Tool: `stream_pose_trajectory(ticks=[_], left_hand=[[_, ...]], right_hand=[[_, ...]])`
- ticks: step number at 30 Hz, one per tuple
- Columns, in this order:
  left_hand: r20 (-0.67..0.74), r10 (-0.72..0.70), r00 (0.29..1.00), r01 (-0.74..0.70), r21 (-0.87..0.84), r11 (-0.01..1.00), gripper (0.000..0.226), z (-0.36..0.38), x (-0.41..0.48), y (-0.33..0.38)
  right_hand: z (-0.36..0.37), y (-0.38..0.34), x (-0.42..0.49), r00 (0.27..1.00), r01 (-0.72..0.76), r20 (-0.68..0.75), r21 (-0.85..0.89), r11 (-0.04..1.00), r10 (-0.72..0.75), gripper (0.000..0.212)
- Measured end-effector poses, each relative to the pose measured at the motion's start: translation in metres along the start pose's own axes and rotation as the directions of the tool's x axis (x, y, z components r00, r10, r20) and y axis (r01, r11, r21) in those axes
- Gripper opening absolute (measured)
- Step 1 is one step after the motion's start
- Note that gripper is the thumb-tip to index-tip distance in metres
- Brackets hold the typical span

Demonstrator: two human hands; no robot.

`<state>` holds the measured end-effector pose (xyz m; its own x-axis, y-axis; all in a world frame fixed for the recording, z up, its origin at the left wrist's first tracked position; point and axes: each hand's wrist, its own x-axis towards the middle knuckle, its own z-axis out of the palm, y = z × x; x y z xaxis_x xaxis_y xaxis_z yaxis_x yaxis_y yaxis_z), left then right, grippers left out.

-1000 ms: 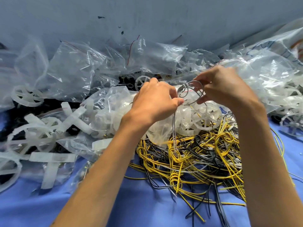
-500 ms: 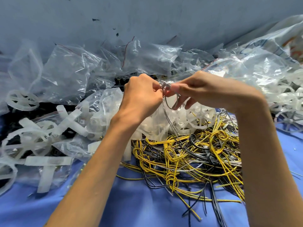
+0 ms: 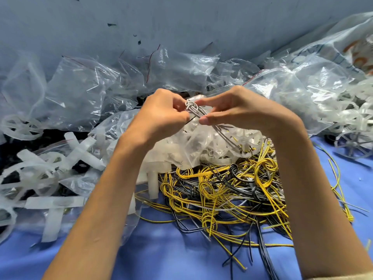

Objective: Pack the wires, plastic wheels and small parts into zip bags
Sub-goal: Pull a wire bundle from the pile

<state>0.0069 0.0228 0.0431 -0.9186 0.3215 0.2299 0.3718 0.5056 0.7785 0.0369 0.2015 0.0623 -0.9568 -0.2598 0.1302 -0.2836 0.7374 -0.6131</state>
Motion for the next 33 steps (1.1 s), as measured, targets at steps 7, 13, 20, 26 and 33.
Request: stream_pose_trajectory(ticks=[7, 13, 20, 26, 33], left_hand=[[-0.015, 0.066, 0.998, -0.066, -0.008, 0.998, 0.025, -0.011, -0.004, 0.009], [-0.039, 0.106, 0.994, -0.104, 0.036, 0.994, 0.031, -0.011, -0.007, 0.018], [-0.020, 0.119, 0.993, -0.120, -0.081, 0.989, 0.026, -0.015, -0.012, 0.021], [-0.013, 0.105, 0.994, -0.106, -0.204, 0.973, 0.033, -0.021, -0.012, 0.021], [-0.035, 0.104, 0.994, -0.109, -0.152, 0.982, 0.034, -0.025, -0.013, 0.017]], right_hand=[[0.017, -0.014, 0.004, 0.998, 0.057, -0.022, -0.274, 0.960, -0.066, 0.037], [0.063, -0.016, 0.025, 0.998, 0.065, 0.029, -0.357, 0.932, -0.058, 0.010], [0.079, -0.016, 0.034, 0.900, -0.056, -0.421, 0.147, 0.987, 0.114, 0.026], [0.080, -0.021, 0.045, 0.844, -0.053, -0.436, 0.512, 0.858, 0.312, 0.018], [0.086, -0.027, 0.036, 0.997, -0.070, 0.060, 0.588, 0.805, 0.044, 0.023]])
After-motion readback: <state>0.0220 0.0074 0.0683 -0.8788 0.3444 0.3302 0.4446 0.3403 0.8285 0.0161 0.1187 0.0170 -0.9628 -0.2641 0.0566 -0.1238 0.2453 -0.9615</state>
